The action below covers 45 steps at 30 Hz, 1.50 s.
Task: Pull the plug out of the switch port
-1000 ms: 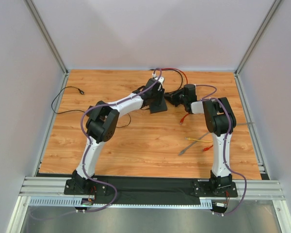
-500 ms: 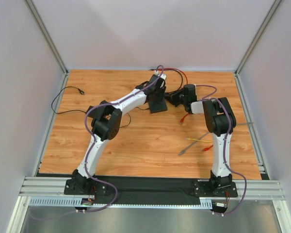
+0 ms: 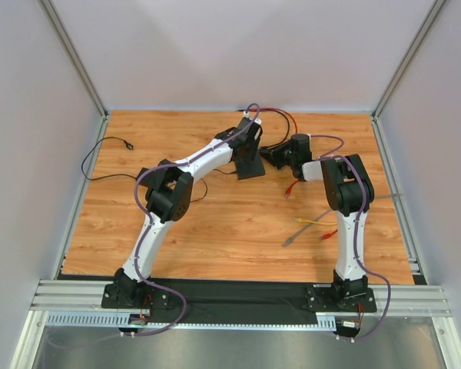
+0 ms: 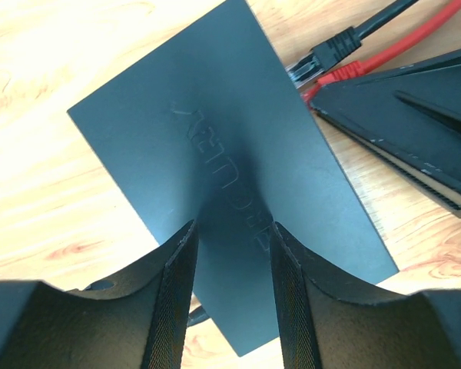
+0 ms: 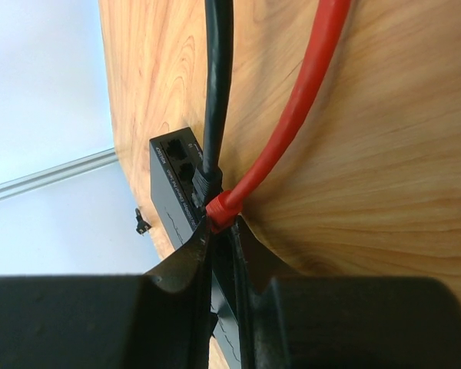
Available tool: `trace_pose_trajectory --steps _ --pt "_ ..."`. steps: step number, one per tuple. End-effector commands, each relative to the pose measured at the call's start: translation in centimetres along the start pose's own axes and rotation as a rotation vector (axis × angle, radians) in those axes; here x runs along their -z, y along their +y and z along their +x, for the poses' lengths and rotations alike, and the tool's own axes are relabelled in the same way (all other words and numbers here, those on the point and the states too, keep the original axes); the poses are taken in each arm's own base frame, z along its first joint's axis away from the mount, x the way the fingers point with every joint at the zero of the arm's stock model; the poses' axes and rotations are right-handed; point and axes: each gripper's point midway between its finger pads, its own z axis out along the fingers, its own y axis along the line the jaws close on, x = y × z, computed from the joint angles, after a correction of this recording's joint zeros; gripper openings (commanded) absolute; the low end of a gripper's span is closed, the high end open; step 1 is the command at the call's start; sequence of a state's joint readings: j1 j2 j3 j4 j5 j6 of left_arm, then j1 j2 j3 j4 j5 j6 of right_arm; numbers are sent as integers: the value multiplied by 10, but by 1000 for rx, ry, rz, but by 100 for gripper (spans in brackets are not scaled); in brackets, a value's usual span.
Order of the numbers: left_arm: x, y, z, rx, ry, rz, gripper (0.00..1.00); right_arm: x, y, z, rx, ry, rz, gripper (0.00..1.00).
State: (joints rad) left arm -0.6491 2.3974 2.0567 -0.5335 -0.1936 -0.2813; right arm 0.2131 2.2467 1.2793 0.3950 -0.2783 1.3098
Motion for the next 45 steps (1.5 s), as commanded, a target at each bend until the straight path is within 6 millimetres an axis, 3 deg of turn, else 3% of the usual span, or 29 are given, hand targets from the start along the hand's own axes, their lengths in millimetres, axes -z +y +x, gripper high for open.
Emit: trace_pose_trajectory --steps 1,15,28,32,37,38,39,45 --pt "-7 11 36 -36 127 -47 50 4 -29 -5 1 -41 103 0" --pt "-13 12 47 -33 159 -48 51 7 -32 -7 -17 -52 103 0" --pt "-13 10 48 -35 162 -41 51 27 -39 -38 -53 -130 99 0" --pt "-14 10 48 -32 163 -38 51 26 -34 -35 -22 -117 77 1" --pt "-13 8 48 -35 161 -28 51 21 -21 -14 21 -51 20 15" --pt "-13 8 47 -35 160 -27 51 20 -23 -11 24 -42 38 26" --pt "-13 8 47 -36 160 -26 51 19 -22 -9 40 -38 37 30" --pt "-13 7 47 -40 160 -18 51 13 -17 4 54 -9 33 34"
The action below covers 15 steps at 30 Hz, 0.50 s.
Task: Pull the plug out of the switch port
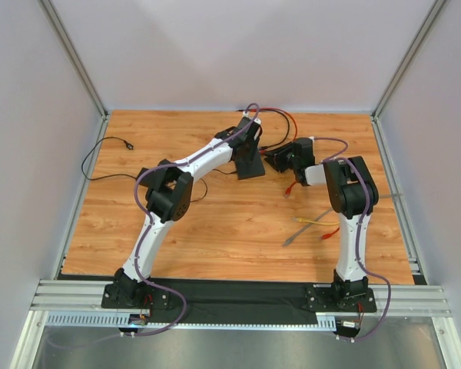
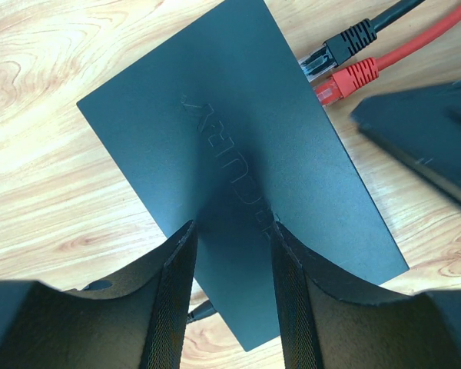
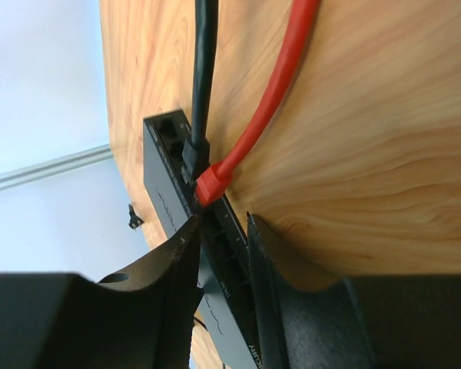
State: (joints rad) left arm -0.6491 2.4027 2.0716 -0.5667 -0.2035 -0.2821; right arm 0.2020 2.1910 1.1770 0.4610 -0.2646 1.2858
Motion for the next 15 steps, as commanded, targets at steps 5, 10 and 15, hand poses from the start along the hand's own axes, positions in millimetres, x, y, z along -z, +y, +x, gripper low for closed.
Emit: trace_pose_trajectory --steps 5,10,15 --pt "-15 4 43 -38 136 -4 51 -10 -8 7 25 25 34 33" --pt "-16 4 43 -35 138 -4 51 -13 -11 7 17 25 42 33" --pt "-15 3 44 -36 139 -2 51 -16 -13 7 3 26 48 34"
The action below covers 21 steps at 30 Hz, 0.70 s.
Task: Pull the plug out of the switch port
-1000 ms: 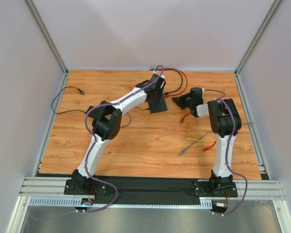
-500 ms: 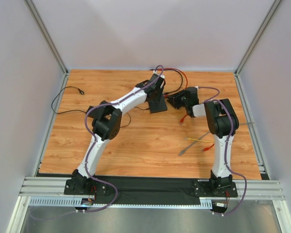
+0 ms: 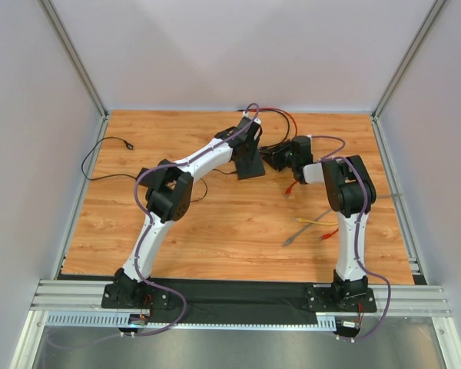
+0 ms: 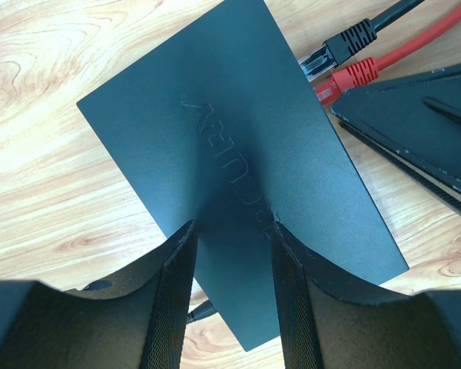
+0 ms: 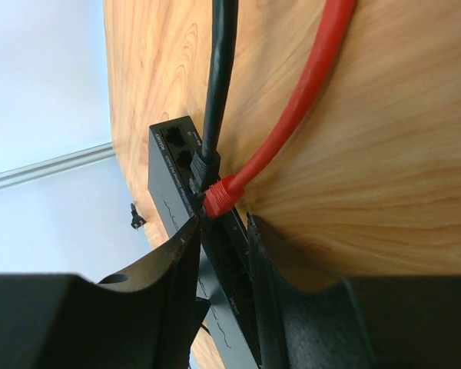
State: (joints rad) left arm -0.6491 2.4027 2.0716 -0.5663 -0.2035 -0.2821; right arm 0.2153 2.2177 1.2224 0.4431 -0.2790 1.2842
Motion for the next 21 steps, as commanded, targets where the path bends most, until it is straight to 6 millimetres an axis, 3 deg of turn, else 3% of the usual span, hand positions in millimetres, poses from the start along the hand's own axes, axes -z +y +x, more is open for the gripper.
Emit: trace_pose_trajectory --steps 1,12,21 --pt "-15 3 44 -38 139 0 51 -8 -17 -1 -6 -1 52 34" --pt "-16 2 45 -36 141 6 51 -14 -21 5 -11 -21 96 34" --pt "-16 2 44 -36 140 8 51 -18 -29 7 -40 -30 122 22"
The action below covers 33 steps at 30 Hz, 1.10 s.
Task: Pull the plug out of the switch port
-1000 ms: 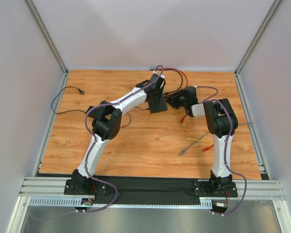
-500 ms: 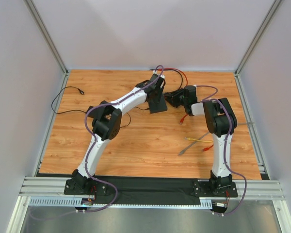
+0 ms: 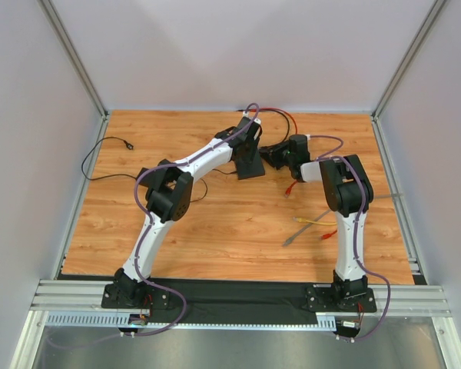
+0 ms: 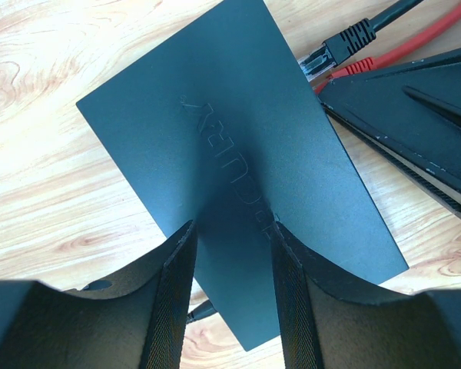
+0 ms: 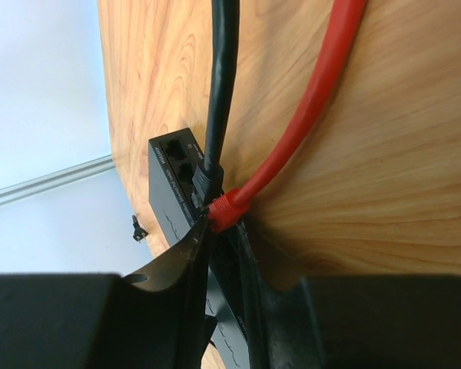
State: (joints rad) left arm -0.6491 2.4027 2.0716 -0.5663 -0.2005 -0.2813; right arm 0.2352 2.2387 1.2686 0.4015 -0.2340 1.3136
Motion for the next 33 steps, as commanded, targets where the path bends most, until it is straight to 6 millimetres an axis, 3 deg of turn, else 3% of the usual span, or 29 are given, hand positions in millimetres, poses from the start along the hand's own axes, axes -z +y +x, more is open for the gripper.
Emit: trace_pose_trajectory --steps 1,16,18,26,33 --pt "-16 2 45 -37 142 6 51 -9 -31 6 -13 -6 97 22" --pt "-17 3 45 -31 143 -1 51 -4 -40 -1 -61 -56 118 7" --pt "-17 3 46 -32 145 -2 52 -2 -47 0 -74 -68 130 6" --pt "-19 2 46 -29 153 -4 52 -1 -48 -4 -128 -98 93 4" --pt "-19 2 47 -31 156 -3 52 6 -52 -18 -158 -140 96 3"
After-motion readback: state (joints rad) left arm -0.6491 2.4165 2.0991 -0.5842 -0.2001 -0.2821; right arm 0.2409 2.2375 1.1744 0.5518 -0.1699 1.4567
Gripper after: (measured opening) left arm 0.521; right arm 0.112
